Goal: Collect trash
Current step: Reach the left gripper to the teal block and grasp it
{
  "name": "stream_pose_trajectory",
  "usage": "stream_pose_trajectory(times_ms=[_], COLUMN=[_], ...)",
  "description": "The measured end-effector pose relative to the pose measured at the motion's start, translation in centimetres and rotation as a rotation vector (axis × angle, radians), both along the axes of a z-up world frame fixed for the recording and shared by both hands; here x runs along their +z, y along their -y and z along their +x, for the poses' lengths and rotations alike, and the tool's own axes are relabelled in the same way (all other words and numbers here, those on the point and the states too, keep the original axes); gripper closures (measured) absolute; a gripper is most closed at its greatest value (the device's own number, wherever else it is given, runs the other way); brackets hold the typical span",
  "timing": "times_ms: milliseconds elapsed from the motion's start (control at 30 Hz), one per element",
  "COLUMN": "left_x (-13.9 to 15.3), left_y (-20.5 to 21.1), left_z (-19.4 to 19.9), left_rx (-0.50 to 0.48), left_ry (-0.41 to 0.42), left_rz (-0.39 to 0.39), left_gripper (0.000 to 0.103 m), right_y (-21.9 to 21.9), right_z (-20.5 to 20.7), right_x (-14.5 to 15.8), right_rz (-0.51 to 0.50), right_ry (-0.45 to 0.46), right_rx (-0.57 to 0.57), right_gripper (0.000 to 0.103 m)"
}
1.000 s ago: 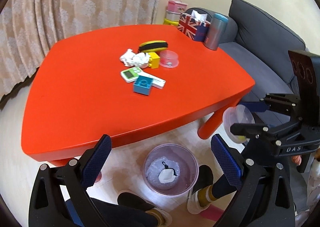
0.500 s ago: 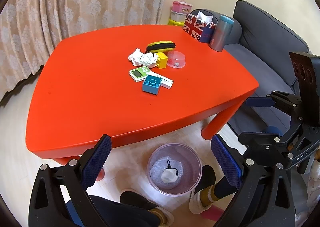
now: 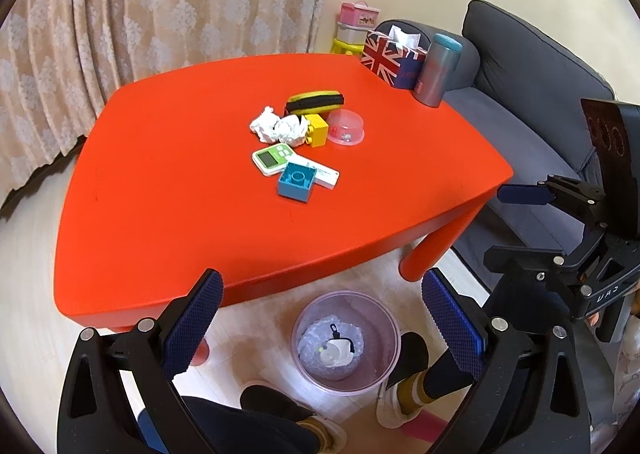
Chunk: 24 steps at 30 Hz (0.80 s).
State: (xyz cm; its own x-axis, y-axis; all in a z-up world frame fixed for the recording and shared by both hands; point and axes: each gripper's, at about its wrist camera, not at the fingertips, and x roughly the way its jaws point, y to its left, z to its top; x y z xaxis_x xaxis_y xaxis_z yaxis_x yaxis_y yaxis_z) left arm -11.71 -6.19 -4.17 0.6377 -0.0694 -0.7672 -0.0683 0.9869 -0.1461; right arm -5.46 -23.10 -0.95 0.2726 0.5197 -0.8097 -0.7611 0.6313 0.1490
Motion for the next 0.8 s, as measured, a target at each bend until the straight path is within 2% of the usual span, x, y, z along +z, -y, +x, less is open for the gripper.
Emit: stream_pose_trajectory(times_ms=[467,800], left_x=[0.9,-0.6], left_y=[-1.4,-2.1], left_z=[4.5,9.0], left_rx=[-0.018,-0.049], left_ry=[-0.023,-0.075], left_rz=[0.012,0.029], left_gripper=[0.007,0.007], right_y=[-1.2,-2.0], right_z=[5.0,9.2], right_x=[2.4,2.0], right_rz=[-0.006,-0.017], right_ry=[0.023,0.016], right_rx=[-0.029,-0.049], right_gripper=[0.005,0.005])
